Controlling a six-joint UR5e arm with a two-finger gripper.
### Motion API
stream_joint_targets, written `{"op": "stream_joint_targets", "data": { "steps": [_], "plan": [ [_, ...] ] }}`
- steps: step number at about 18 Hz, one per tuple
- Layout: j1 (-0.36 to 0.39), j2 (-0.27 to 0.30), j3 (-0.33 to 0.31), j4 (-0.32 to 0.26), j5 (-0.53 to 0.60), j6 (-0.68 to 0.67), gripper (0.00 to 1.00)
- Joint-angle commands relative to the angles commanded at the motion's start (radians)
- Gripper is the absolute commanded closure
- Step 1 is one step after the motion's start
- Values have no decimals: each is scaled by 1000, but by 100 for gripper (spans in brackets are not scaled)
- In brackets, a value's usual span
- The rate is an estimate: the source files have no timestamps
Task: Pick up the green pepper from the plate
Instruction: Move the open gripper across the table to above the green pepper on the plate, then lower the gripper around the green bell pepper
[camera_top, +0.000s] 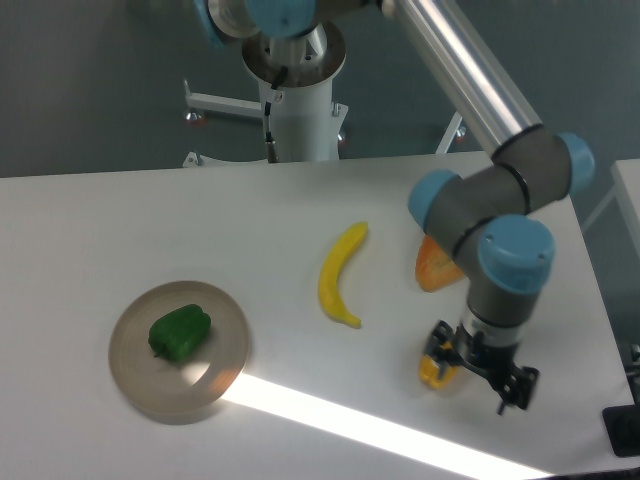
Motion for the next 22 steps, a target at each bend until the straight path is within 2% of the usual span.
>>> {"op": "stream_joint_targets", "data": {
  "steps": [6,9,14,16,19,22],
  "plan": [
    [-92,104,-131,3,-23,-149,0],
    [-146,147,-225,8,-57,-172,0],
    [-232,229,-380,107,-91,-241,0],
    [-256,241,-422,126,-114,-267,0],
    [-304,249,-465,164,-115,-272,0],
    [-350,241,-470,207,-115,-309,0]
  ]
}}
